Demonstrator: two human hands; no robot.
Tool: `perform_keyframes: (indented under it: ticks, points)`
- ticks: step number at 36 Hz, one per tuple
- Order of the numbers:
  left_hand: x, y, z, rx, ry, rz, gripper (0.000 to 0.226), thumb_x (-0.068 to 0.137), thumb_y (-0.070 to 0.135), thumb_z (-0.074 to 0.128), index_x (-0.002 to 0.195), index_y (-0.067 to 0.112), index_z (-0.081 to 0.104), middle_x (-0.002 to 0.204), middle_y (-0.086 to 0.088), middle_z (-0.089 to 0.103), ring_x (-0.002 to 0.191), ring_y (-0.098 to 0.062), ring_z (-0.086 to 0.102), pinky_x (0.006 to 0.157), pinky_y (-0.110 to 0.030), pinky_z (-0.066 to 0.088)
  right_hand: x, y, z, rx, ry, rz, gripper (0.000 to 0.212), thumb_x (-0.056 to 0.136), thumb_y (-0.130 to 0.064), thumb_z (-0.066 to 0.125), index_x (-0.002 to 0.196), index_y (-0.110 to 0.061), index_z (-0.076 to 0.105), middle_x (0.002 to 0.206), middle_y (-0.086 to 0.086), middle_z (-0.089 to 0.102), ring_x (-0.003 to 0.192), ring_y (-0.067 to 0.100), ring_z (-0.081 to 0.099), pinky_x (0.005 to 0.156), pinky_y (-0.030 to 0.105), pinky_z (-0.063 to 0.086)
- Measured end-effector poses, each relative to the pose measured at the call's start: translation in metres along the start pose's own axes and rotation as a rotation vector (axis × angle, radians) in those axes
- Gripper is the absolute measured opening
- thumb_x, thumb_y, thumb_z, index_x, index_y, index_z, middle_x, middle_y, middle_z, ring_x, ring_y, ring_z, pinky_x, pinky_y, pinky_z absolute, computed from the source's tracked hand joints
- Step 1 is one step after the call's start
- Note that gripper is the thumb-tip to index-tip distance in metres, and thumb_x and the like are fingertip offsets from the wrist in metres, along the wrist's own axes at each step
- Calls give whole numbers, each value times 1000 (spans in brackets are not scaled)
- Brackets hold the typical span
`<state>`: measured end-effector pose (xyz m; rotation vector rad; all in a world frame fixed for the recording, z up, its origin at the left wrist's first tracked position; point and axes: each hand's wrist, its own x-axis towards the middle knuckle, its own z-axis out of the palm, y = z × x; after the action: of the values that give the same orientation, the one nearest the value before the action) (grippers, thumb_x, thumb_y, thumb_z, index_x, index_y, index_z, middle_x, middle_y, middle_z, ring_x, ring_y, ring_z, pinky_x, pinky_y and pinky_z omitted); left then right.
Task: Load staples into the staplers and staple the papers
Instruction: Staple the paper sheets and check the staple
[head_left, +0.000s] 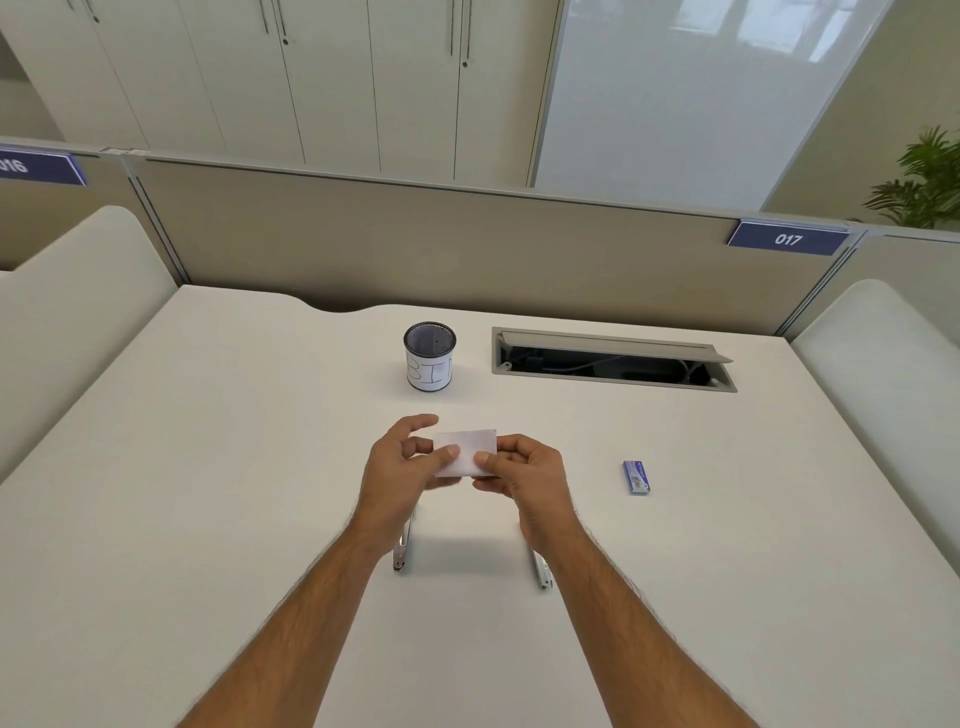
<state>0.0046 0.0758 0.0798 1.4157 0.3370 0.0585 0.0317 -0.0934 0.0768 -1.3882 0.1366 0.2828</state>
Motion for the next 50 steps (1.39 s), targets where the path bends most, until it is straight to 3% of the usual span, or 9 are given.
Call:
perform_keyframes:
  ticks: [2,5,16,25,31,41,46,50]
  points:
    - [-3,3,1,-30,-80,-87,31,87,7,78,115,5,66,89,-19,70,78,-37,75,75,-46,64,1,0,0,1,10,-13,15,85,1,75,100,4,71,95,24,76,80,27,74,74,36,61]
    - [-6,2,1,3,-149,-157,25,87,11,77,102,-7,72,84,-19,68,71,-31,71,73,-44,63,1,-2,0,0,12,-26,15,85,0,75,99,3,71,95,22,77,81,28,74,74,36,61]
    - [-3,0,2,25,-165,-166,14,85,6,78,93,-5,78,77,-18,69,68,-28,66,69,-39,62,0,-2,1,-15,-2,-34,15,85,-2,75,99,-1,73,95,17,78,83,24,73,74,34,59]
    - [-1,-2,7,44,-80,-68,11,84,11,81,89,1,81,70,-13,71,64,-23,65,64,-33,59,-2,0,4,21,-38,23,33,83,-6,80,113,-2,67,98,30,72,79,29,72,72,37,60]
    - [-3,-3,6,21,-87,-84,12,84,9,80,87,-2,80,70,-16,70,64,-24,66,64,-33,58,-3,1,2,25,-7,0,31,83,-2,80,110,2,66,84,23,72,74,30,72,71,38,60]
    - [0,-1,-1,57,-151,-155,16,84,7,80,89,-7,77,71,-17,68,62,-24,63,60,-31,58,-3,4,0,25,23,-24,18,92,5,66,110,7,66,89,32,73,71,32,74,71,39,63]
    - [3,1,-5,184,-176,-141,25,83,18,83,86,-5,74,62,-8,61,54,-19,53,53,-29,47,-3,4,-2,-11,44,-53,12,92,3,67,105,3,68,82,25,75,70,32,73,73,42,64]
    - [4,1,-7,254,-156,-116,37,79,26,87,69,1,61,54,-2,48,49,-16,40,48,-28,36,-2,3,-1,-10,58,-50,13,91,3,69,104,4,66,81,25,75,69,32,73,72,43,64]
